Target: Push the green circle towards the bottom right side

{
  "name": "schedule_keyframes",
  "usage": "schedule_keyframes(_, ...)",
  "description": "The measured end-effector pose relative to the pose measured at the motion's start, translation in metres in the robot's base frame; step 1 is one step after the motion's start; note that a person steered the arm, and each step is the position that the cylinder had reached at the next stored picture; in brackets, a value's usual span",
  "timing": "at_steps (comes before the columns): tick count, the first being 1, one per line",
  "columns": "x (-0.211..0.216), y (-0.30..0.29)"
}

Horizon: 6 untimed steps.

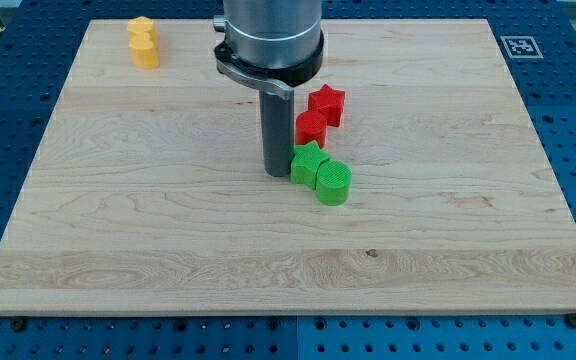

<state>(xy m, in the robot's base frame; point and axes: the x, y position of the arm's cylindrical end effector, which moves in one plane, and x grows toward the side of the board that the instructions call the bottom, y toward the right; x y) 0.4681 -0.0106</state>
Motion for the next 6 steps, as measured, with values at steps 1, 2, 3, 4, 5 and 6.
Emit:
schedule_keyframes(1, 0.001, 0.018)
schedule_keyframes(2, 0.007, 0.034)
schedule_keyframes(3, 0.028, 0.047)
schedule_keyframes(4, 0.051, 0.068)
schedule_keyframes(5, 0.060, 0.098)
schedule_keyframes(6, 0.061, 0.139)
